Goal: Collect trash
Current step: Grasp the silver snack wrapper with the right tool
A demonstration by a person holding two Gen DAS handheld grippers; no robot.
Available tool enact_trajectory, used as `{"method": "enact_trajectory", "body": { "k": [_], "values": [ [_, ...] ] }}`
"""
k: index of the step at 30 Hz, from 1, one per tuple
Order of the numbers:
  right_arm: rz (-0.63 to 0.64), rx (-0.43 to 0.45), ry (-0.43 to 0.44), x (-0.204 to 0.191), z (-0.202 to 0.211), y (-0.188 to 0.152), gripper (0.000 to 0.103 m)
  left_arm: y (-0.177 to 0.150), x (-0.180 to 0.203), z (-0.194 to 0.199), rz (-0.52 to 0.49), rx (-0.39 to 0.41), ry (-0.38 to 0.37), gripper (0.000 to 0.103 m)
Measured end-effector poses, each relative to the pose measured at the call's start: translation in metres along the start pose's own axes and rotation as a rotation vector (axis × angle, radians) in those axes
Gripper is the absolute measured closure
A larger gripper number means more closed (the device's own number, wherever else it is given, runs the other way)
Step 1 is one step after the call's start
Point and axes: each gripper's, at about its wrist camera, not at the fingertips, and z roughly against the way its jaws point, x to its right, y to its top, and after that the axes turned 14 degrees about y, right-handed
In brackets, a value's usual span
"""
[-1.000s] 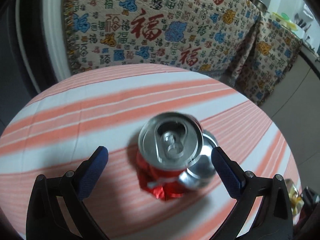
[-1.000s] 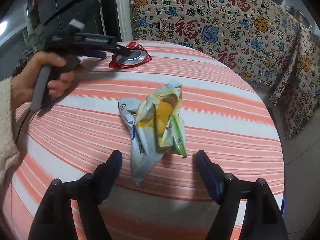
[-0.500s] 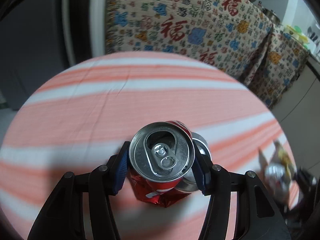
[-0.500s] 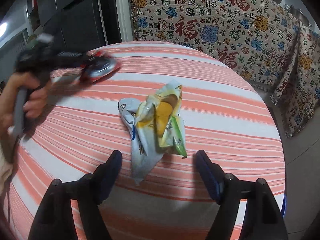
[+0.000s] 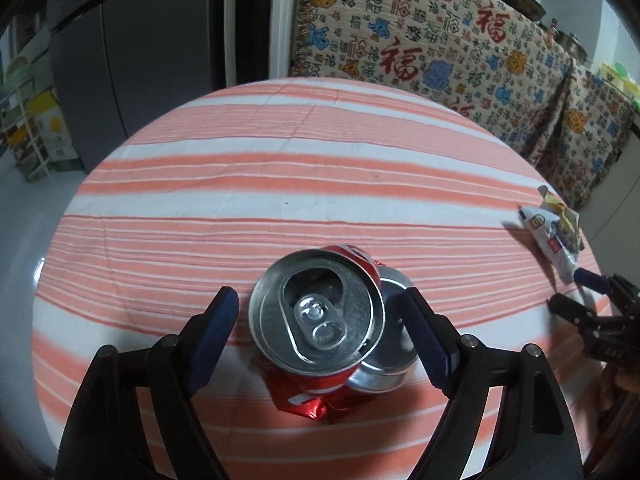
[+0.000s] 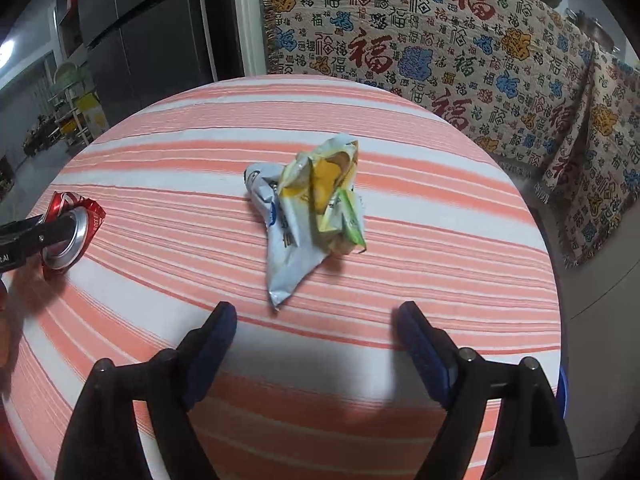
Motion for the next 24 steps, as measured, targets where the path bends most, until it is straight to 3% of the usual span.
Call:
{"method": "enact_trajectory", "body": {
  "k": [8,16,24],
  "values": [
    [-0.009,-0.016,-0.006,0.002,0.003,0.002,0.014,0.008,-0.005,0.003,-0.007,0.019,0.030,0.019],
    [-0.017,0.079,0.016,0.008,0.023,0.025,0.014,0.009,-0.005,0.007,-0.029,0.031,0.038,0.019],
    [-0.003,0.062,0.053,0.005,0.014,0.035,0.014,0.011,-0.008,0.009,-0.033,0.040,0.042,0.019]
  ]
}}
